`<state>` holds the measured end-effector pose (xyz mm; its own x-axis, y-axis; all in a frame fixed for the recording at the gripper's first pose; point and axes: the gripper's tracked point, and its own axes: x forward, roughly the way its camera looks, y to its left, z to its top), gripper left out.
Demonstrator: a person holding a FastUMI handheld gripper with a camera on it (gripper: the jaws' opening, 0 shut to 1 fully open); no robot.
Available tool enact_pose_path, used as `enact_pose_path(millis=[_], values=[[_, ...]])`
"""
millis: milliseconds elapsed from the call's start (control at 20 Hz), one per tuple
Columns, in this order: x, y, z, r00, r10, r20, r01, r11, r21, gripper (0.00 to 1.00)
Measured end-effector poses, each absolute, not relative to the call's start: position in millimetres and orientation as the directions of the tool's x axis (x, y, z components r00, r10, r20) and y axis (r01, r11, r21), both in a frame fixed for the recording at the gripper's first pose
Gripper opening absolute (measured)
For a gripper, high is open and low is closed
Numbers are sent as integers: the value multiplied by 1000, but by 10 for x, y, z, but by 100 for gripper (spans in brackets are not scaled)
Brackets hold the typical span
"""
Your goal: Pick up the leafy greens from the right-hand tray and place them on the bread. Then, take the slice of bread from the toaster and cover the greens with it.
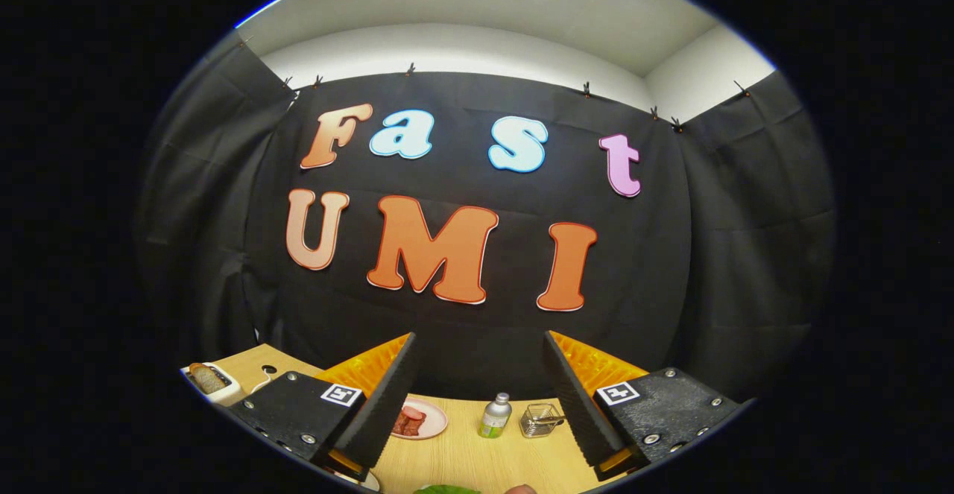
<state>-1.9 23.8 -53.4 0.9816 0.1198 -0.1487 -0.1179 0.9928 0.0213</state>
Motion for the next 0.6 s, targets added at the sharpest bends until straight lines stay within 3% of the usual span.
enact_pose_path(millis=[350, 600], values=[[-171, 207, -1398, 907, 192, -374, -186, 981, 52, 99], [-534, 259, -2306, 748, 243, -618, -242, 966, 87, 98]])
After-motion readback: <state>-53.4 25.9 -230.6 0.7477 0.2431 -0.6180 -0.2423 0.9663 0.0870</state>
